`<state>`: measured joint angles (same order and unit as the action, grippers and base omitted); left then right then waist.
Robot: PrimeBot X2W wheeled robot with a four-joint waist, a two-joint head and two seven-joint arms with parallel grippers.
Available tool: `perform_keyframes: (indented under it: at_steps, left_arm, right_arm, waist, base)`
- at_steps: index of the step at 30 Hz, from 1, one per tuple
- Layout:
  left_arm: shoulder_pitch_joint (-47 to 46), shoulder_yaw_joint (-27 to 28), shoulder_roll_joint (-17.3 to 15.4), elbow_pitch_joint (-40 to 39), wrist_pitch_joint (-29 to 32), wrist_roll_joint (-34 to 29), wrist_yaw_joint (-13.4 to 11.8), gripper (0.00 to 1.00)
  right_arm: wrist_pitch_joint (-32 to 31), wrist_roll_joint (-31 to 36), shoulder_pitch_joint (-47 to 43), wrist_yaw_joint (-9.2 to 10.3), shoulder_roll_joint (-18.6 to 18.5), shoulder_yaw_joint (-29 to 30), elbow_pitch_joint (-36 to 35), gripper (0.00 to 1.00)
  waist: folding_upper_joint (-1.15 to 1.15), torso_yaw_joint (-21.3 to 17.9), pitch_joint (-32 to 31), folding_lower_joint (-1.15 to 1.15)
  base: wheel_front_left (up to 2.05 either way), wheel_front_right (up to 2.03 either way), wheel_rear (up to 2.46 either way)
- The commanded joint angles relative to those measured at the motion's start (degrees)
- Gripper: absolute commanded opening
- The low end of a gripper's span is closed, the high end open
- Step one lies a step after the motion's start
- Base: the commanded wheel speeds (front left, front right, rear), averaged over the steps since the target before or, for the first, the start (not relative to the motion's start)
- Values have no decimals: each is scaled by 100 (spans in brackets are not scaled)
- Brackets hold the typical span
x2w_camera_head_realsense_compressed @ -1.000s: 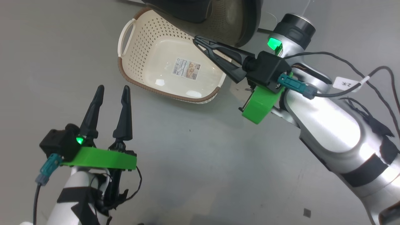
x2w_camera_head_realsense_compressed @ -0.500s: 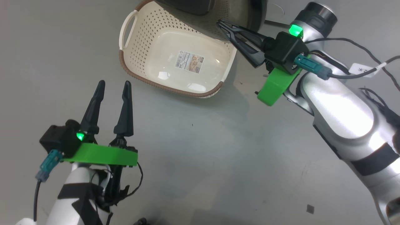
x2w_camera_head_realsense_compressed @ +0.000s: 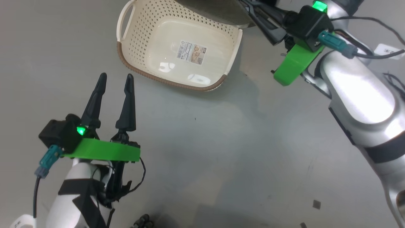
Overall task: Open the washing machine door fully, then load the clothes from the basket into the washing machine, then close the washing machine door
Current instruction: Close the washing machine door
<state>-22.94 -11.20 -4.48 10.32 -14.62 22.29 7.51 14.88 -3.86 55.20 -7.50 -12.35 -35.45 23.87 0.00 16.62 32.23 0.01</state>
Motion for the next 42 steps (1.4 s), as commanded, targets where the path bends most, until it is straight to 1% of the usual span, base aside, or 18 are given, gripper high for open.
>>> perform_keyframes:
  at_steps: [1,8,19,26,36,42]
  left_arm:
    - [-73,185,-118,-175,-38,29,-2,100]
    - [-141,141,-106,-175,-38,35,-2,100]
    - [-305,140,-144,-211,-38,40,-2,100]
    - [-418,268,-155,-262,-38,54,-2,100]
    - [-506,158,-122,-272,-38,14,-2,100]
    - [-546,116,-83,-255,-38,40,-2,100]
  right_arm:
    - [12,39,210,1,48,117,-99,0]
    - [12,-37,484,1,-68,272,15,0]
    - [12,-28,1152,1,-373,432,256,0]
    - [12,-59,1625,1,-529,363,438,0]
    - [12,-91,2203,1,-700,171,782,0]
    - [12,-124,2451,1,-815,237,1017,0]
  waist:
    - [0,10,69,-1]
    - [0,27,213,-1]
    - [0,94,503,-1]
    - [0,150,697,-1]
    - [0,255,896,-1]
    - [0,342,961,-1]
  base:
    - [0,0,0]
    - [0,0,0]
    - [0,0,0]
    - [0,0,0]
    - [0,0,0]
    - [0,0,0]
